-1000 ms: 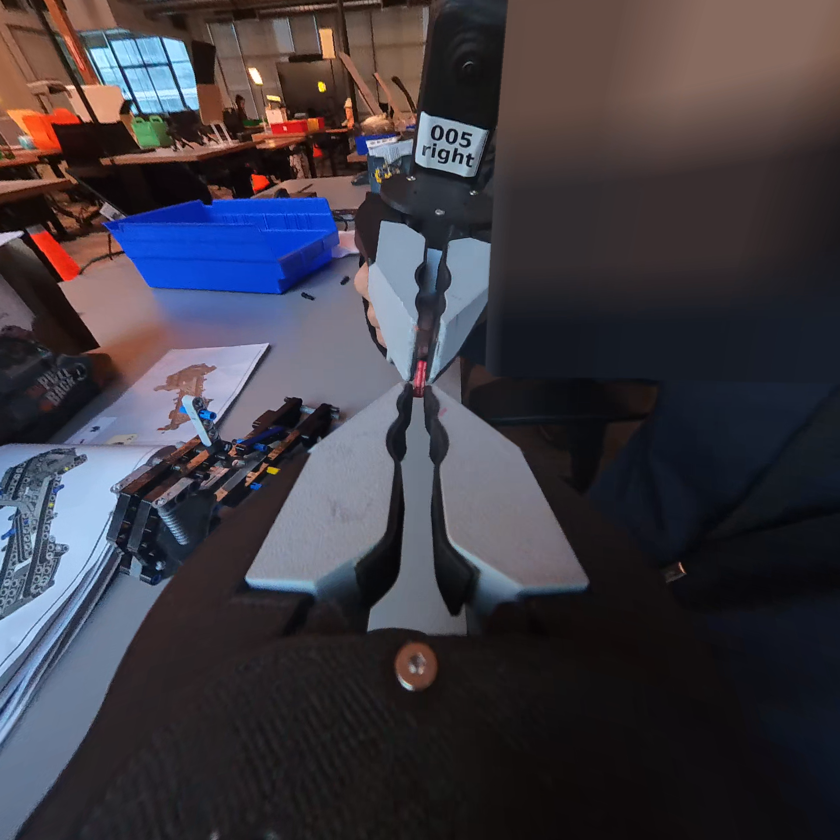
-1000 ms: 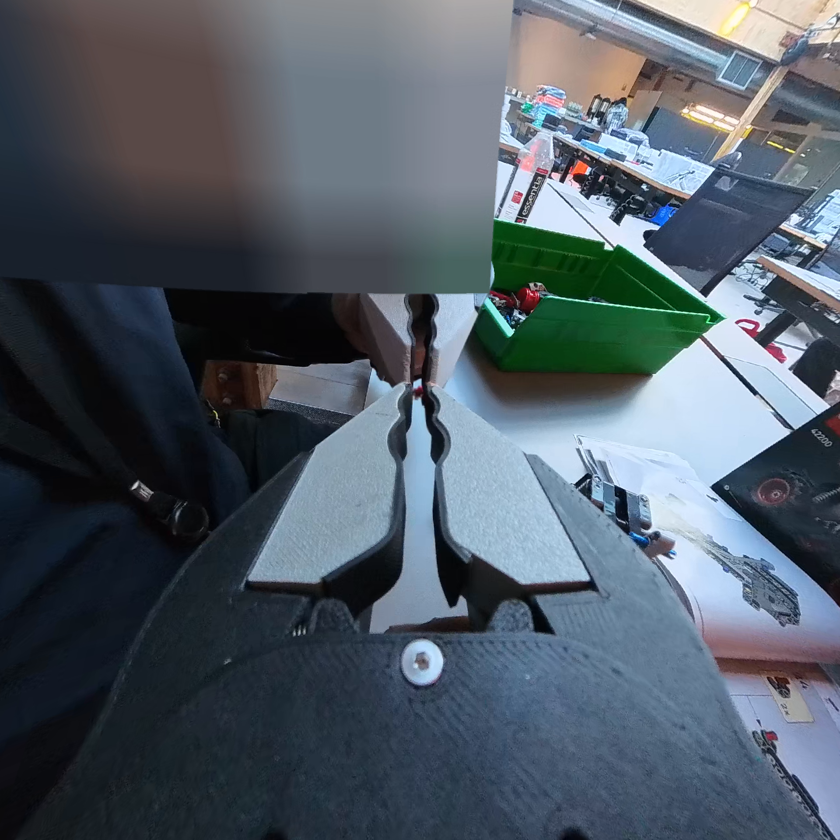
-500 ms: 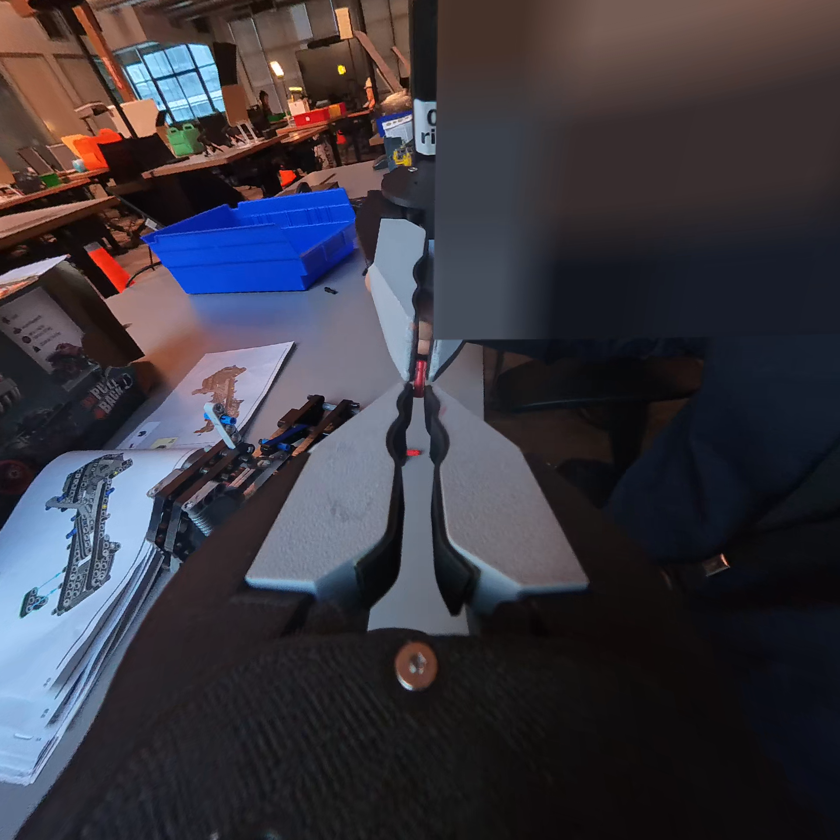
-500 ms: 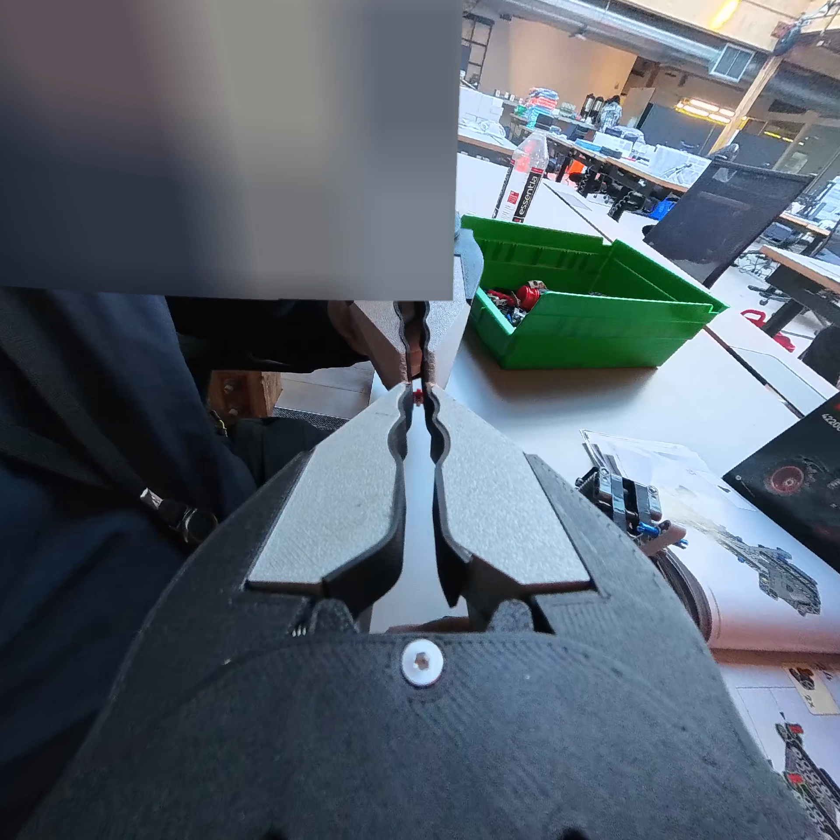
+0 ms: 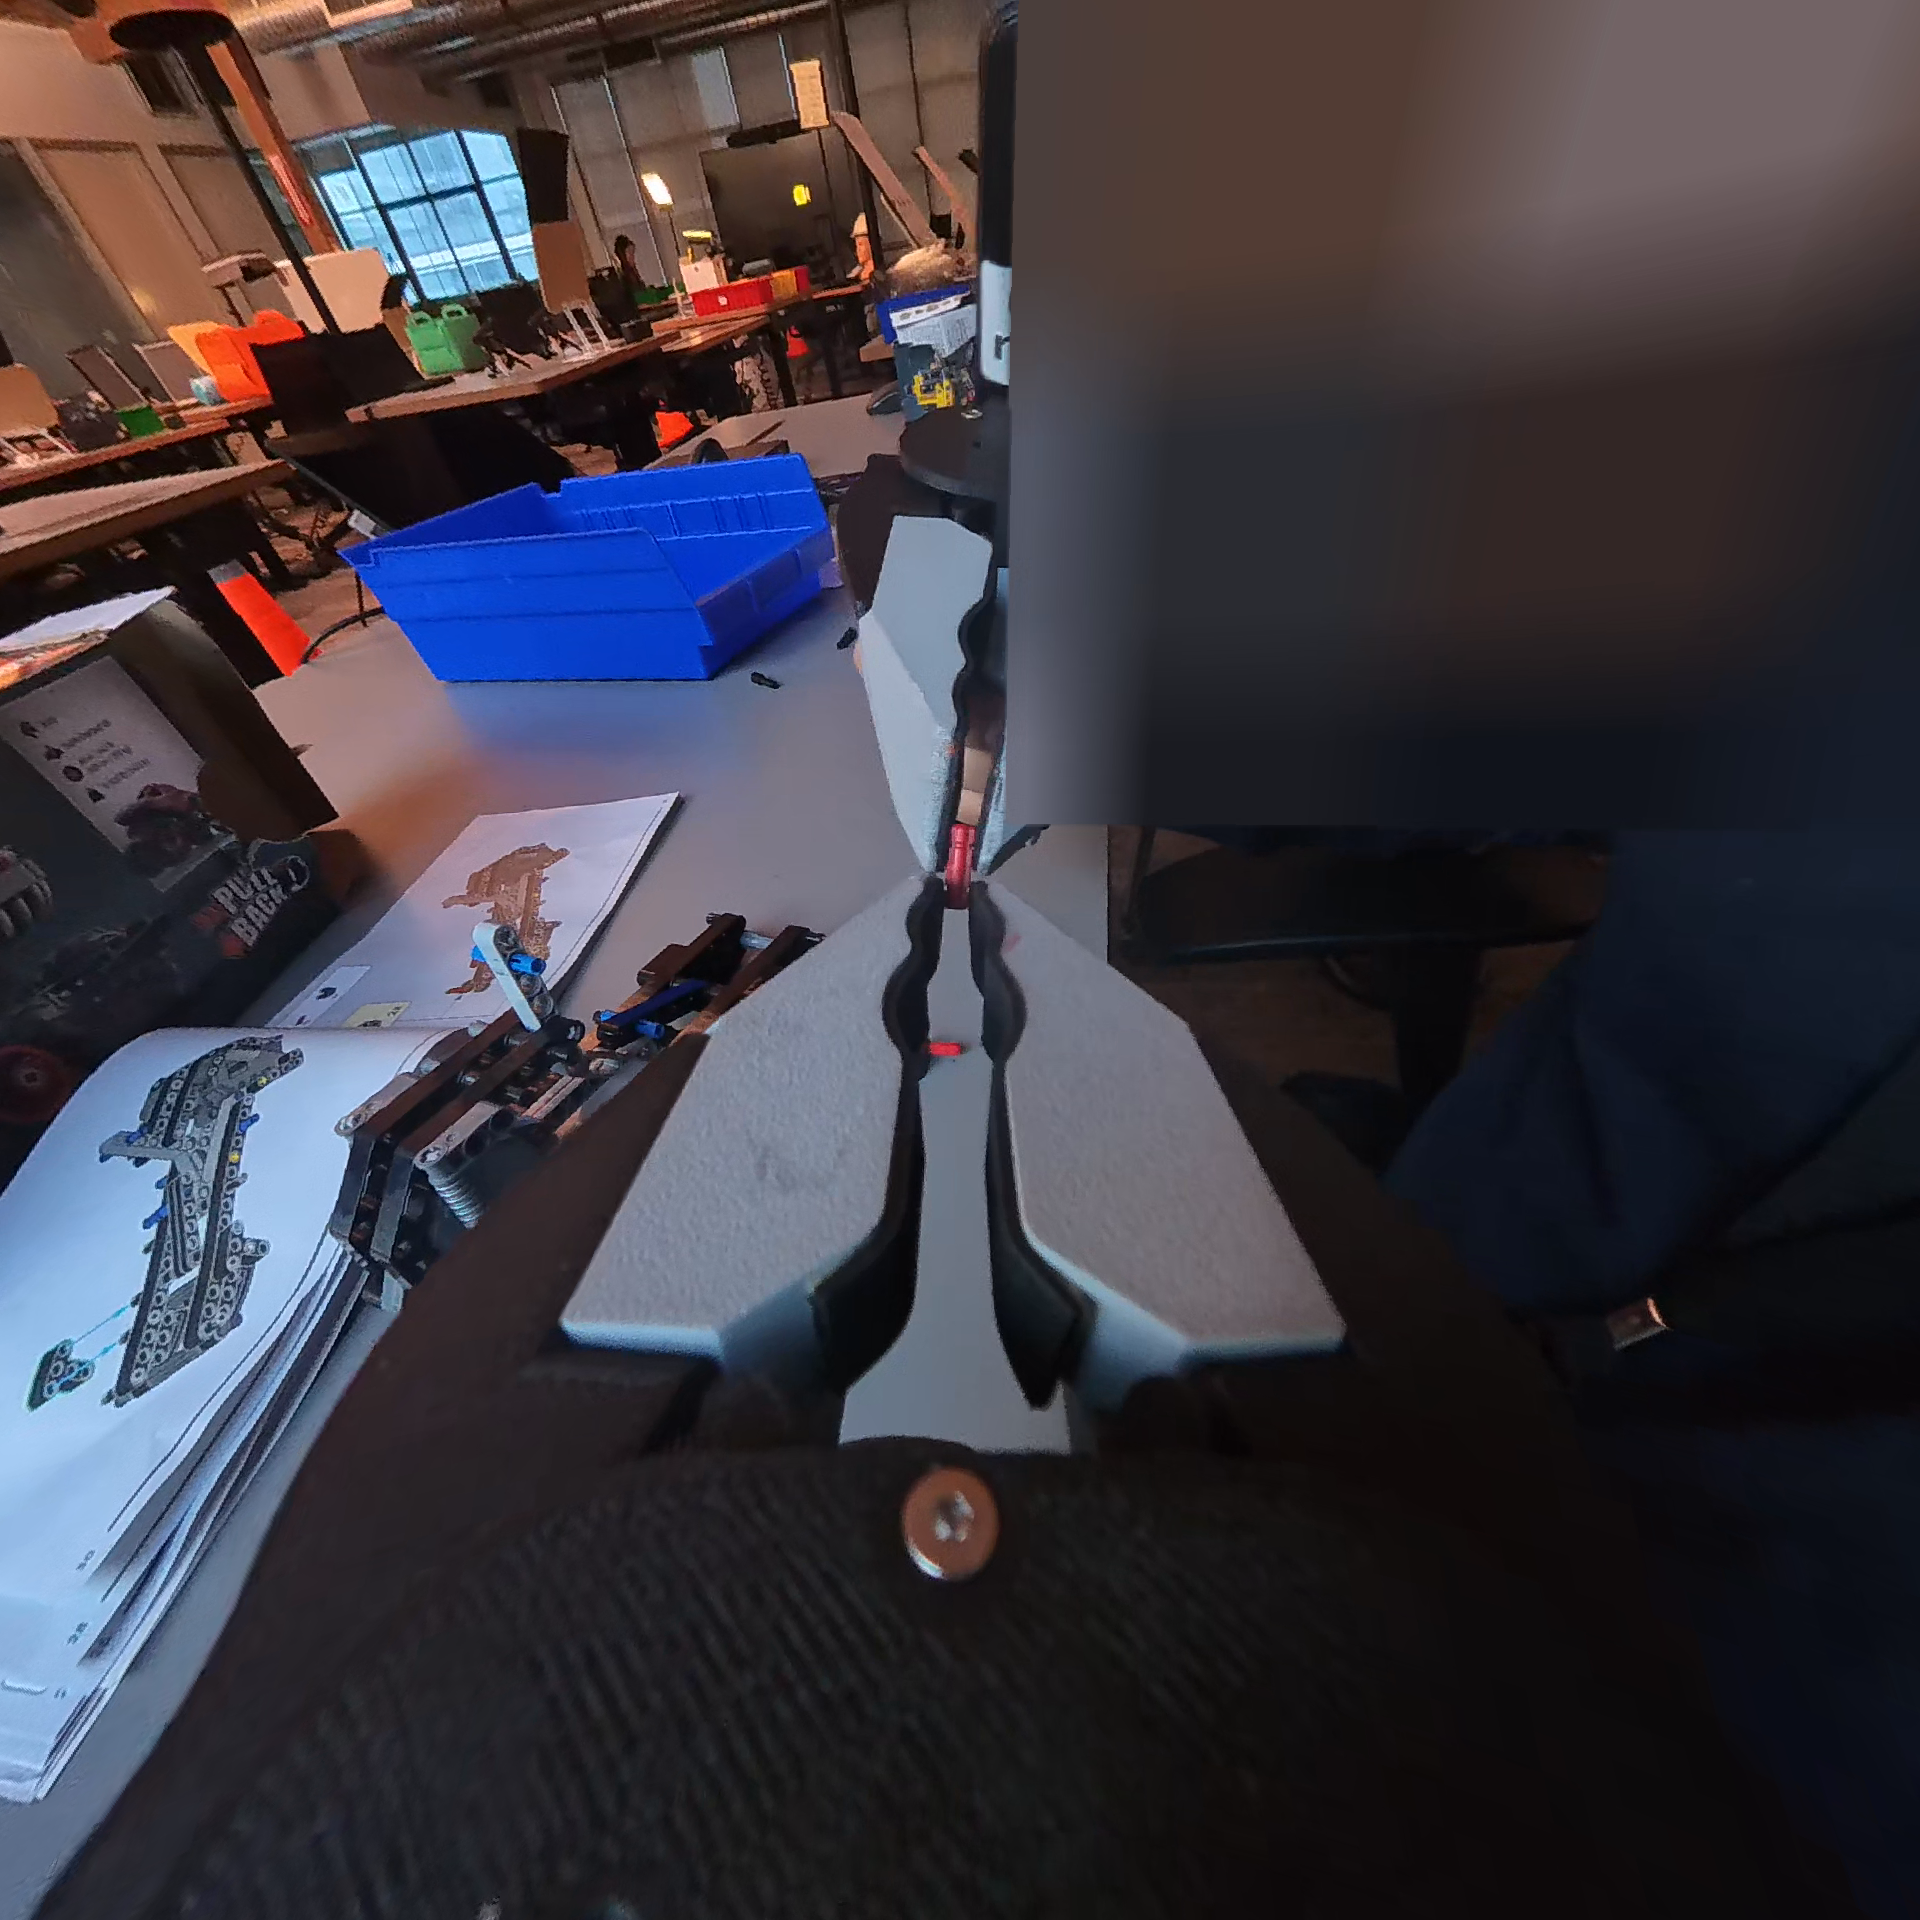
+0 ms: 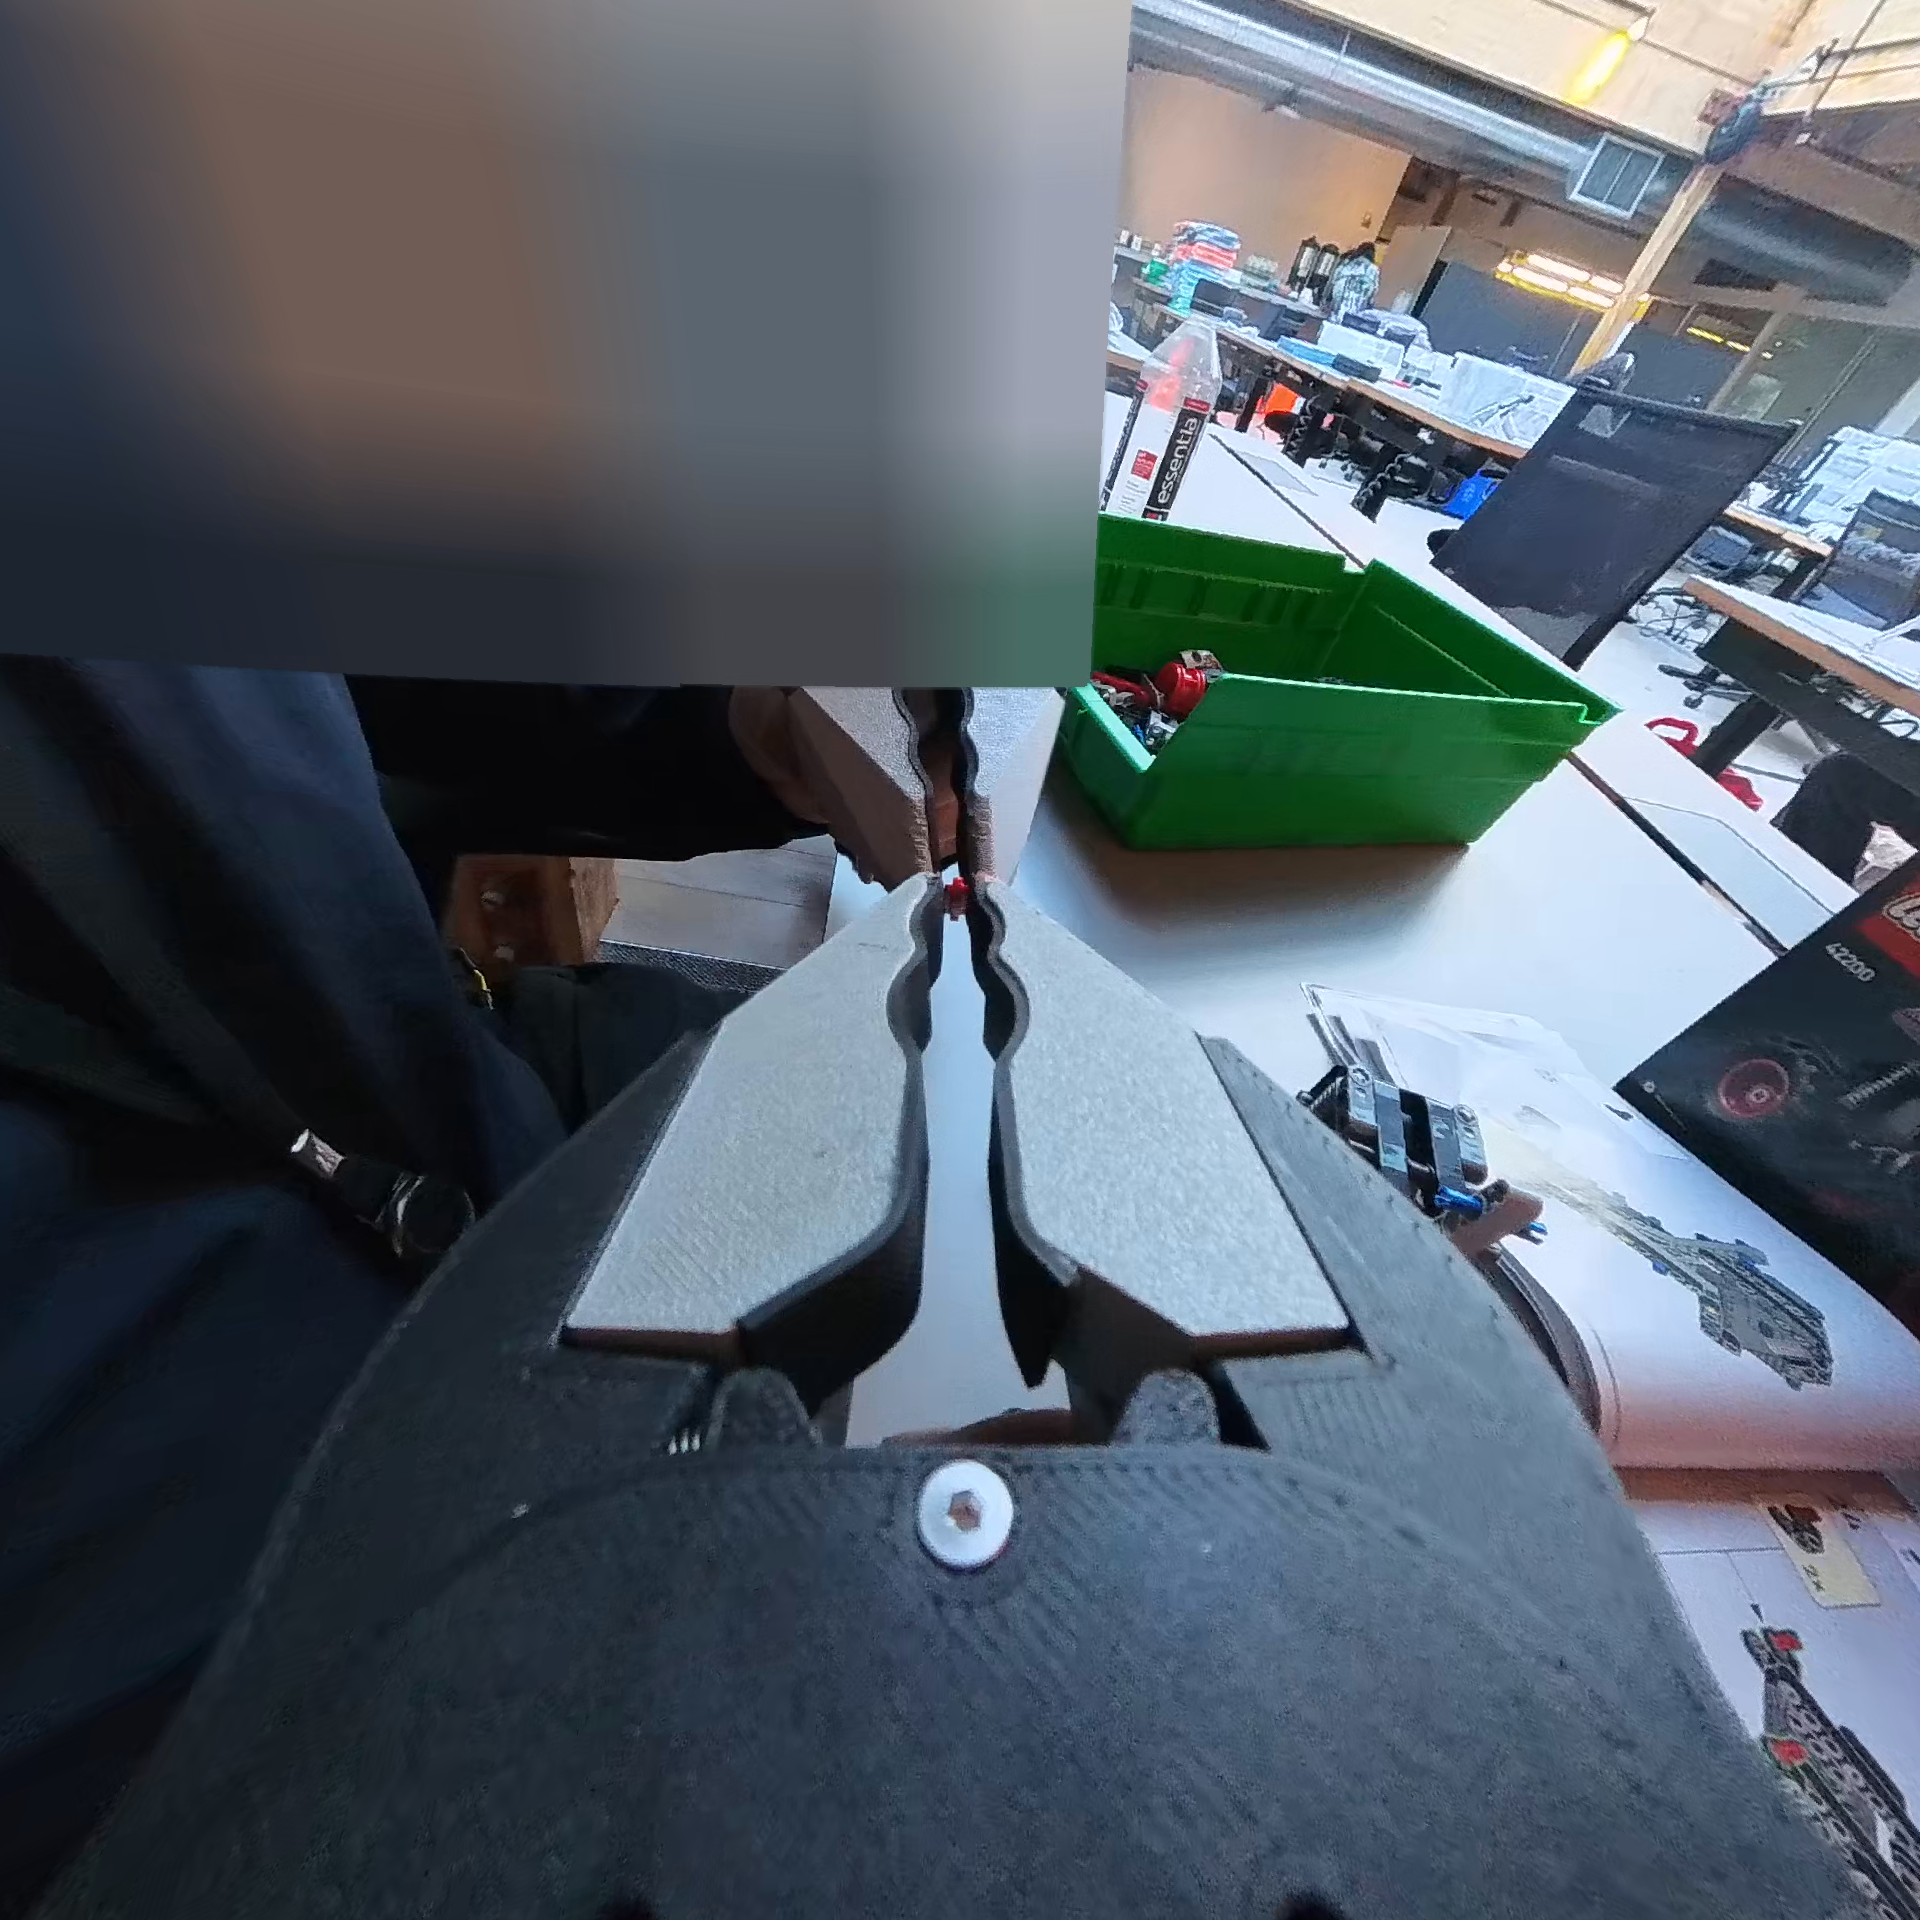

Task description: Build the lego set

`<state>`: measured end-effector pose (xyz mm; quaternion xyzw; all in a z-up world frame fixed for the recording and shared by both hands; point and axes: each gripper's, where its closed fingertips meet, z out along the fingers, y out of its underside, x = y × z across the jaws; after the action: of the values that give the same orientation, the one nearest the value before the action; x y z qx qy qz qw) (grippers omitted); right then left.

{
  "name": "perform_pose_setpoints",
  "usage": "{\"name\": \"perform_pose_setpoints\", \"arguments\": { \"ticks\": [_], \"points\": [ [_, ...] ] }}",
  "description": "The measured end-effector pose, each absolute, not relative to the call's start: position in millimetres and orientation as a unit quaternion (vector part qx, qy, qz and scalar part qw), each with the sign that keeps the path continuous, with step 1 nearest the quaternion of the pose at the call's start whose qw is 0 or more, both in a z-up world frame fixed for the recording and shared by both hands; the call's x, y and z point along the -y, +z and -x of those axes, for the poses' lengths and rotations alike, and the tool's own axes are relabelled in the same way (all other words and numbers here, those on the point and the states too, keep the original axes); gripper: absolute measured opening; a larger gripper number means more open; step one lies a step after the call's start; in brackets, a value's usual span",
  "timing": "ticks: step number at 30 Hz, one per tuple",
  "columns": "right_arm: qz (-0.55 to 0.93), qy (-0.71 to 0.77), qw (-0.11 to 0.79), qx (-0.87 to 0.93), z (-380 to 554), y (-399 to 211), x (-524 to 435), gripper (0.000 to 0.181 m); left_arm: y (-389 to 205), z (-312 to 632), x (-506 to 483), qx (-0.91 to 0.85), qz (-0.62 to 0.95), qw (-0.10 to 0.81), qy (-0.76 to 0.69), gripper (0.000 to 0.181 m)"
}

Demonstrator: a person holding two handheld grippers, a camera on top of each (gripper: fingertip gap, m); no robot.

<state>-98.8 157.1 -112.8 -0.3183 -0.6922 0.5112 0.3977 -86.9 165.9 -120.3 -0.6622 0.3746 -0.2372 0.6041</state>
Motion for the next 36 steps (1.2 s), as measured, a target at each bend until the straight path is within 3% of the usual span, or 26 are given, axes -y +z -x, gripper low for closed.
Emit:
{"name": "perform_pose_setpoints", "arguments": {
  "ticks": [5,8,12,16,21,25,36],
  "points": [
    [0.335,0.504,0.397,0.690,97.1,-117.4,-164.7,0.001,-125.8,93.4,-168.7,-0.370,0.680,0.585,-0.241,0.003],
    [0.368,0.492,0.388,0.687,88.0,-127.1,-180.4,0.001,-147.2,131.4,-182.2,-0.350,0.749,0.527,-0.194,0.011],
    [0.411,0.458,0.379,0.691,68.6,-148.8,-198.9,0.001,-182.4,153.5,-181.4,-0.310,0.816,0.413,-0.259,0.017],
    [0.452,0.430,0.346,0.701,52.5,-175.3,-207.3,0.001,-215.5,148.8,-184.6,-0.316,0.839,0.360,-0.258,0.020],
    [0.502,0.385,0.298,0.715,37.4,-208.9,-221.9,0.002,-228.8,138.9,-194.9,-0.331,0.844,0.349,-0.236,0.020],
    [0.519,0.369,0.269,0.723,36.8,-222.9,-225.6,0.002,-231.9,134.1,-198.0,-0.341,0.842,0.345,-0.235,0.004],
    [0.495,0.327,0.265,0.760,88.4,-235.0,-227.5,0.001,-231.8,108.2,-176.6,-0.372,0.827,0.340,-0.247,0.004]
  ]
}}
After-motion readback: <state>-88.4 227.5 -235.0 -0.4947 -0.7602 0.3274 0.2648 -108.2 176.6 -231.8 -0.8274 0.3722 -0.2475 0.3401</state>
